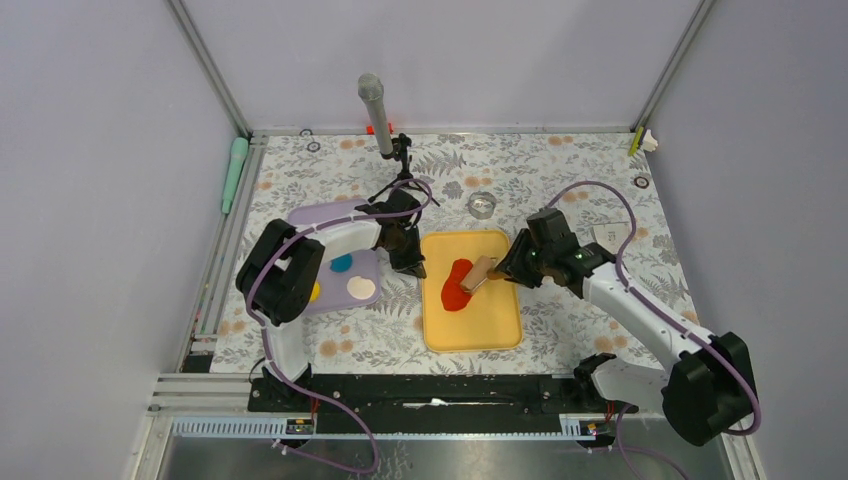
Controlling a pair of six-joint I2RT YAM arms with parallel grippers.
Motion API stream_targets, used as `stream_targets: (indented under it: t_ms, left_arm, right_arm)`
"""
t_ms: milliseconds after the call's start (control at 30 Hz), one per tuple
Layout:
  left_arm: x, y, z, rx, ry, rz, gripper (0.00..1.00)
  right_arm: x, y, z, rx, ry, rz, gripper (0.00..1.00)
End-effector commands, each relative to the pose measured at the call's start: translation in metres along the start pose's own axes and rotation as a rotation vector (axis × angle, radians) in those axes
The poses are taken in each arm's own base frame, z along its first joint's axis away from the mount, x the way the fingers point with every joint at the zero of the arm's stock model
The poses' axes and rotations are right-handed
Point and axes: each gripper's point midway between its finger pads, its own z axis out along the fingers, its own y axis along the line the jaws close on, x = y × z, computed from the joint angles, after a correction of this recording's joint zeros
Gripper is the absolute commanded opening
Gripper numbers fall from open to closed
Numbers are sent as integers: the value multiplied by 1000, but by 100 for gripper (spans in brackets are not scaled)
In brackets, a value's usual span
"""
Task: Roll out the dumpling wrappers from the dough
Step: Flatten out the dough on the work surface.
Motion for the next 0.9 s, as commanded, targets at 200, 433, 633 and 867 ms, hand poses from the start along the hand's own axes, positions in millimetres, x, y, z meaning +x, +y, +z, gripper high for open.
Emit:
stream_targets:
  t_ms: [200, 433, 633, 867]
  left_arm:
    - [0, 10, 17, -17, 1, 7, 0]
    - [0, 11, 15, -23, 7, 30, 0]
    - [0, 11, 16, -24, 10, 30, 0]
    - [1, 12, 14, -31, 7, 30, 0]
  right_arm:
    - [11, -21, -31, 113, 55, -70, 0]
    - [-8, 39, -48, -92, 32, -76, 0]
    - [-16, 70, -42, -180, 30, -99, 0]
    - [12, 57, -12, -167, 135, -106, 0]
